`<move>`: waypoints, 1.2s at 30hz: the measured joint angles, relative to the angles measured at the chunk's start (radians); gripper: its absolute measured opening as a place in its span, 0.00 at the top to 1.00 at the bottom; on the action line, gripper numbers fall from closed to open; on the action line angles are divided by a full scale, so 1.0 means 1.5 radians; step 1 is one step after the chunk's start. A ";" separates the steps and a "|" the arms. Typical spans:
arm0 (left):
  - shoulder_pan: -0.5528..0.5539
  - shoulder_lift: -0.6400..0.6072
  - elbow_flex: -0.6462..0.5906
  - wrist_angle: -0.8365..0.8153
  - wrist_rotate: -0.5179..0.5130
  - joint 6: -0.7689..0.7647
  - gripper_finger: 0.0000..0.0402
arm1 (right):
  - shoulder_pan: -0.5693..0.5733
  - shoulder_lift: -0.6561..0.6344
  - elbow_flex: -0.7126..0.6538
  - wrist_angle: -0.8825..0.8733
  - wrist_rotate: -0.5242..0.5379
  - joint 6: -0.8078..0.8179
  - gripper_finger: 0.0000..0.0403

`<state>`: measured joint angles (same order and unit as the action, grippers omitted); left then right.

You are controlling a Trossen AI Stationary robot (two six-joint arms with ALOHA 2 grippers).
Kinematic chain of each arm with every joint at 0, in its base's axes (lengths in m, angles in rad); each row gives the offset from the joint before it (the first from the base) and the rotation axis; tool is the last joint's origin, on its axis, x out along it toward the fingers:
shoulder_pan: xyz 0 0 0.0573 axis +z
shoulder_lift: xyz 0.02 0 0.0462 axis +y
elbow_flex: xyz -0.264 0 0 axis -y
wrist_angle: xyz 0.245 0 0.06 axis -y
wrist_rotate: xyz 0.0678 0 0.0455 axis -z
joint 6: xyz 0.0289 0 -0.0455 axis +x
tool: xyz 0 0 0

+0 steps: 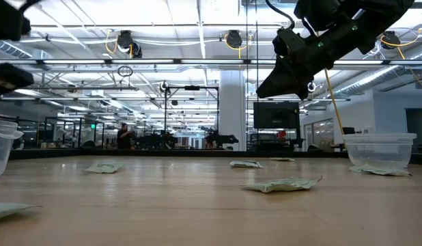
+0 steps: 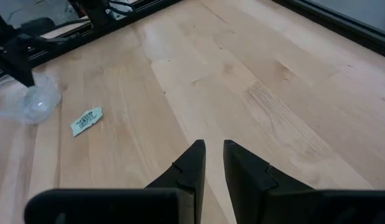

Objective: Pick and place Stevia / Truvia into bins
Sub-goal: Put the white stevia packet into the rectangle transparent container, then put the white stevia packet into the circle transparent container

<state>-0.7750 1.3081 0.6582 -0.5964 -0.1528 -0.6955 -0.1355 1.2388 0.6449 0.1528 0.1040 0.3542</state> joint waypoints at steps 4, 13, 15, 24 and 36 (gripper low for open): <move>0.001 0.055 0.000 -0.001 0.018 -0.017 1.00 | 0.000 0.000 0.000 0.000 0.000 0.000 0.88; 0.001 0.068 0.000 0.001 0.017 -0.067 0.99 | 0.000 0.000 0.000 0.000 0.000 0.002 0.88; 0.001 0.068 0.000 0.001 0.016 -0.078 0.99 | 0.000 0.000 0.000 0.000 0.000 0.002 0.88; 0.035 0.068 0.000 0.001 0.022 -0.181 0.84 | 0.000 0.000 0.000 0.000 0.000 0.002 0.88; 0.114 0.067 0.055 0.009 0.159 -0.175 0.76 | 0.000 0.000 0.000 0.000 0.000 0.000 0.88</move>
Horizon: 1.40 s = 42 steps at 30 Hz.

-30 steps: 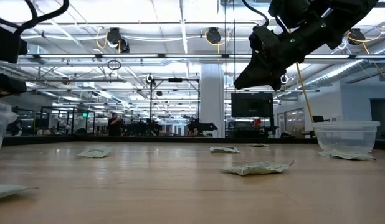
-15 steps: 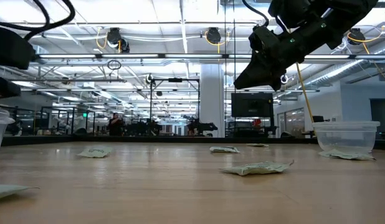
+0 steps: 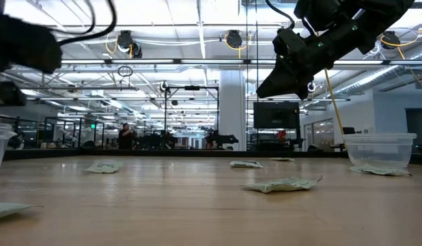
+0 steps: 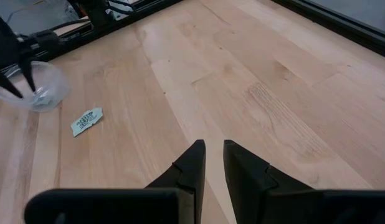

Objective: Pick and place Stevia / Truvia into bins
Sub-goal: Put the white stevia packet into the circle transparent container

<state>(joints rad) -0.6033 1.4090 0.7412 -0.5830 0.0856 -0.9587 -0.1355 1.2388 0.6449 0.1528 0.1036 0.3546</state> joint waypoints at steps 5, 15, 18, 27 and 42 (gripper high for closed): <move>0.030 0.000 0.069 -0.044 -0.022 0.064 0.77 | 0.000 0.000 0.000 0.000 0.000 0.000 0.88; 0.104 -0.001 0.188 -0.087 -0.171 0.260 0.78 | 0.000 0.000 0.000 -0.001 0.000 0.000 0.88; 0.131 -0.001 0.196 -0.087 -0.227 0.285 0.78 | 0.000 0.000 0.000 -0.007 0.000 0.000 0.88; 0.237 0.000 0.189 -0.082 -0.253 0.337 0.78 | 0.000 0.000 -0.080 0.069 0.016 0.003 0.88; 0.315 0.000 0.189 -0.022 -0.256 0.434 0.78 | -0.089 0.000 0.005 0.012 0.086 -0.192 0.88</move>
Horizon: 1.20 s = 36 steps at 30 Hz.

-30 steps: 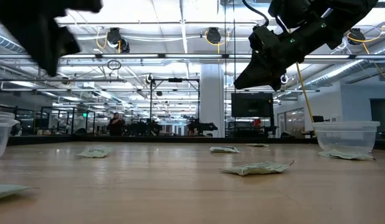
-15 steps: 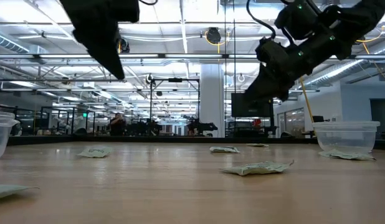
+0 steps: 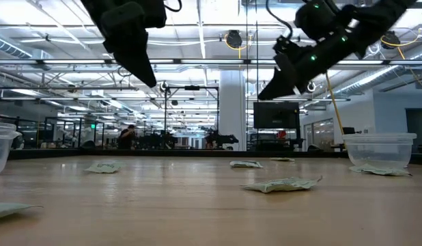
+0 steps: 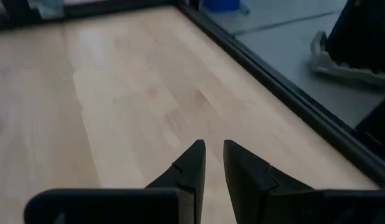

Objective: Pick and place Stevia / Truvia into bins
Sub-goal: Put the white stevia packet into the circle transparent container

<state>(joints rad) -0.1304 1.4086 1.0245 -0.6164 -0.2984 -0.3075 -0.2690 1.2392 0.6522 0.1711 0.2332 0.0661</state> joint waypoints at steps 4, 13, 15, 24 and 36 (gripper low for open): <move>0.013 0.000 0.000 0.009 -0.001 0.008 0.78 | -0.024 0.001 0.086 -0.157 0.000 -0.048 0.88; 0.017 0.000 0.000 0.018 0.000 0.017 0.78 | -0.039 0.002 0.081 -0.243 0.001 -0.072 0.88; 0.017 0.000 0.000 0.018 0.000 0.016 0.78 | -0.039 0.002 0.069 -0.244 -0.001 -0.062 0.88; 0.017 0.000 -0.001 0.023 0.006 0.050 0.78 | -0.039 0.002 -0.008 -0.230 -0.034 -0.059 0.88; 0.016 0.000 -0.001 0.024 0.007 0.047 0.78 | -0.039 -0.001 -0.015 -0.126 0.046 -0.177 0.88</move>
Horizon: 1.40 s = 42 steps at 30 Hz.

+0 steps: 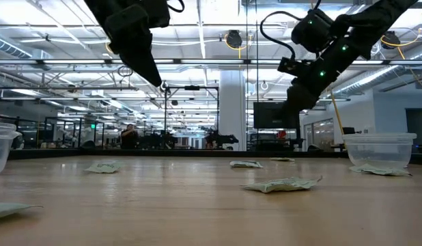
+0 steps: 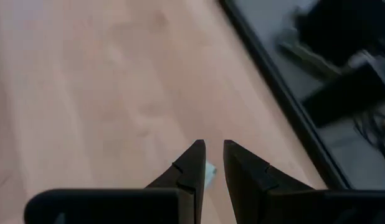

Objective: Pick and place Stevia / Truvia into bins
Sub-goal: Put the white stevia packet into the circle transparent container

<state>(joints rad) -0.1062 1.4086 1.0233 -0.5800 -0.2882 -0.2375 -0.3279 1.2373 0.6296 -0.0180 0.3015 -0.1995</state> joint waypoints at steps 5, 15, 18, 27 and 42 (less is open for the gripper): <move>0.000 0.000 0.000 0.000 0.000 0.002 0.78 | 0.001 0.003 0.000 -0.043 -0.075 -0.048 0.88; 0.000 0.000 0.000 0.000 0.002 0.003 0.78 | 0.000 0.056 0.000 -0.096 -0.120 -0.040 0.87; 0.000 0.000 0.000 0.000 0.002 0.000 0.78 | 0.000 0.081 0.000 -0.090 -0.116 -0.061 0.85; 0.000 0.000 0.000 0.001 0.002 -0.001 0.78 | 0.000 0.157 0.000 -0.021 -0.113 -0.112 0.68; 0.000 0.000 0.000 0.004 0.002 -0.001 0.78 | -0.010 0.199 0.001 0.034 -0.013 -0.124 0.65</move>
<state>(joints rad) -0.1059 1.4090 1.0233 -0.5743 -0.2859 -0.2395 -0.3436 1.5360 0.6304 0.0336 0.2827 -0.3849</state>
